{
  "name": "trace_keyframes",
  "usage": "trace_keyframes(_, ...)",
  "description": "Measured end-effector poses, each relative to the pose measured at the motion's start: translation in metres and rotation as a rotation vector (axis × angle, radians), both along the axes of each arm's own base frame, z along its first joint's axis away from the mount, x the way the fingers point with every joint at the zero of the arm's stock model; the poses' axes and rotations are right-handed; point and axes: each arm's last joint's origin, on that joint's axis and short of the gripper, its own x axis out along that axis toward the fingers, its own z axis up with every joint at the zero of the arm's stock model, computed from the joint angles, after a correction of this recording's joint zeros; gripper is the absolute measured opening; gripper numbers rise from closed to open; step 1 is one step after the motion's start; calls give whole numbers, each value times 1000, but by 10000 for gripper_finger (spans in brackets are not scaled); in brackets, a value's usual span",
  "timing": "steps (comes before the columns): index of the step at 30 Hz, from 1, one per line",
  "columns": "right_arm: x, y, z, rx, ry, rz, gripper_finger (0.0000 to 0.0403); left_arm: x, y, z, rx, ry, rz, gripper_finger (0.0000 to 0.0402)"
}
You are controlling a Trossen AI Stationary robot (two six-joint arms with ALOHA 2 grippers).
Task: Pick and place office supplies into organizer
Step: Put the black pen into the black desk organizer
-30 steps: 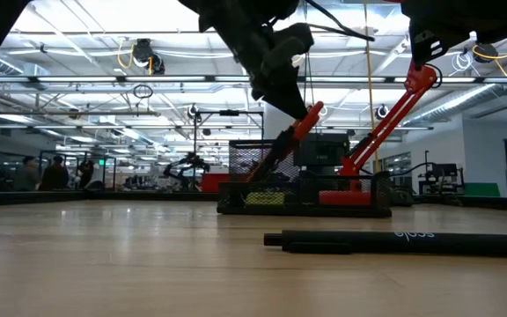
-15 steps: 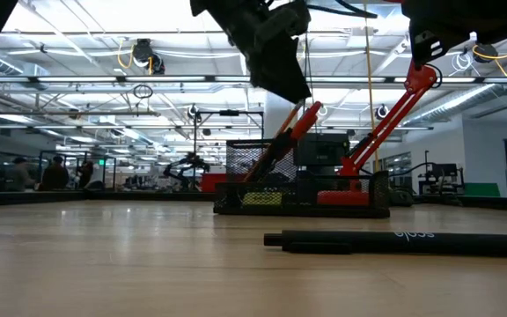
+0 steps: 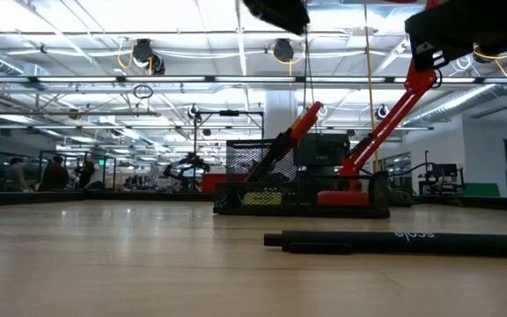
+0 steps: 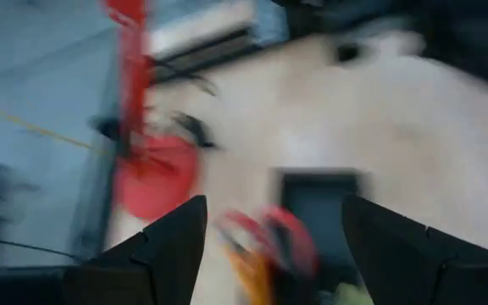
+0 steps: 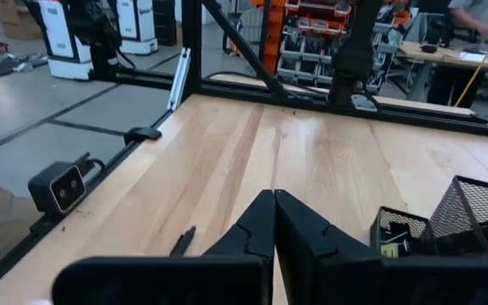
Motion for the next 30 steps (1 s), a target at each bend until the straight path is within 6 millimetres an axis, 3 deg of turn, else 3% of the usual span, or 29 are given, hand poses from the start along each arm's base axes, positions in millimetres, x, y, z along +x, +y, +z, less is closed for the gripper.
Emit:
trace_keyframes(3, 0, 0, -3, 3, 27, -2, 0, -20, -27, 18, -111, 12, -102, 260)
trace_keyframes(5, 1, 1, -5, 9, 40, -5, 0, -39, -49, 19, -133, 67, -183, 234)
trace_keyframes(9, 2, 2, -6, 26, 45, 18, 0, -72, -93, 17, -116, 5, -255, 154)
trace_keyframes(13, 2, 3, -6, 46, 39, 42, 0, -108, -117, 9, -152, -167, -248, 64)
trace_keyframes(17, 3, 3, -5, 92, 44, 52, 0, -137, -122, -23, -255, -329, -209, 8)
trace_keyframes(25, 7, 3, -7, 107, 159, 23, 0, -160, -113, -120, -352, -361, -182, 5)
trace_keyframes(28, 15, 9, -1, 116, 242, 54, 0, -168, -104, -148, -369, -334, -142, 18)
trace_keyframes(30, 22, 16, 2, 131, 287, 90, 1, -171, -100, -155, -377, -346, -134, 26)
